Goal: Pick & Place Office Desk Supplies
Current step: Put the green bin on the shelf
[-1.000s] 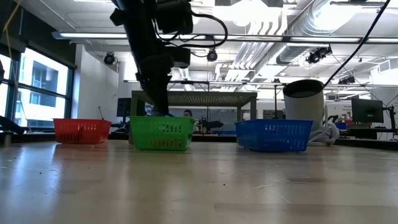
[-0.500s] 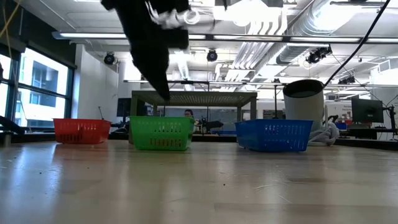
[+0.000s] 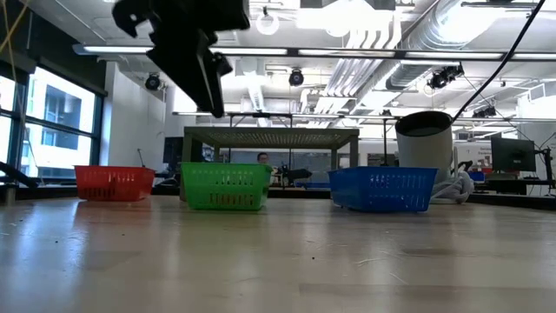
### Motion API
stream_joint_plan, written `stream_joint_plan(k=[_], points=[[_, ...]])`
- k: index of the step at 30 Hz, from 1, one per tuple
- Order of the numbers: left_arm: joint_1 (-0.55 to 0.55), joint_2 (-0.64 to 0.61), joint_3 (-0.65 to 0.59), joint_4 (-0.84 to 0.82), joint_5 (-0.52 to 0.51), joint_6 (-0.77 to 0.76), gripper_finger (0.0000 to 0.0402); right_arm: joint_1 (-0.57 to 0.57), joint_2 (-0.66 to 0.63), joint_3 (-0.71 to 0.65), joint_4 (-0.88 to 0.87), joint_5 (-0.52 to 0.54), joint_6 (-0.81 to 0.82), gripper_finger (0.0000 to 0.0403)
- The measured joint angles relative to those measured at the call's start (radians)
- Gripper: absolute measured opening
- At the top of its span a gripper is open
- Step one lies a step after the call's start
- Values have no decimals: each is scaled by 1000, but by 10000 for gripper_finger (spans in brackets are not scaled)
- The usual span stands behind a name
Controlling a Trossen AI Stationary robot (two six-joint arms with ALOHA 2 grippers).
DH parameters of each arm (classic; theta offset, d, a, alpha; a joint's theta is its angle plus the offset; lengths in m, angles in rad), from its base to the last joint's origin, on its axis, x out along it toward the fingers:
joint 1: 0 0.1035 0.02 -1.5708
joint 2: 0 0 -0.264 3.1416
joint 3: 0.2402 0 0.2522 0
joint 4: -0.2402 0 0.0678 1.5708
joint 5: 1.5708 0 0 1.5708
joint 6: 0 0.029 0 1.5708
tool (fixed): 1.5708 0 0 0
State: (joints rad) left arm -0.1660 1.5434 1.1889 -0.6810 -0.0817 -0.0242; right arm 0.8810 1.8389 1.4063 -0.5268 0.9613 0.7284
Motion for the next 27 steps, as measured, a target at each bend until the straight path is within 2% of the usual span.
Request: stream_joint_plan(k=[16,20,27], points=[[120,137,0,-4,10,-7,156,0,0,0,7,-21,3,215],[126,156,0,-3,73,-2,156,0,0,0,3,-22,2,215],[126,156,0,-8,75,4,156,0,0,0,-4,-23,0,215]])
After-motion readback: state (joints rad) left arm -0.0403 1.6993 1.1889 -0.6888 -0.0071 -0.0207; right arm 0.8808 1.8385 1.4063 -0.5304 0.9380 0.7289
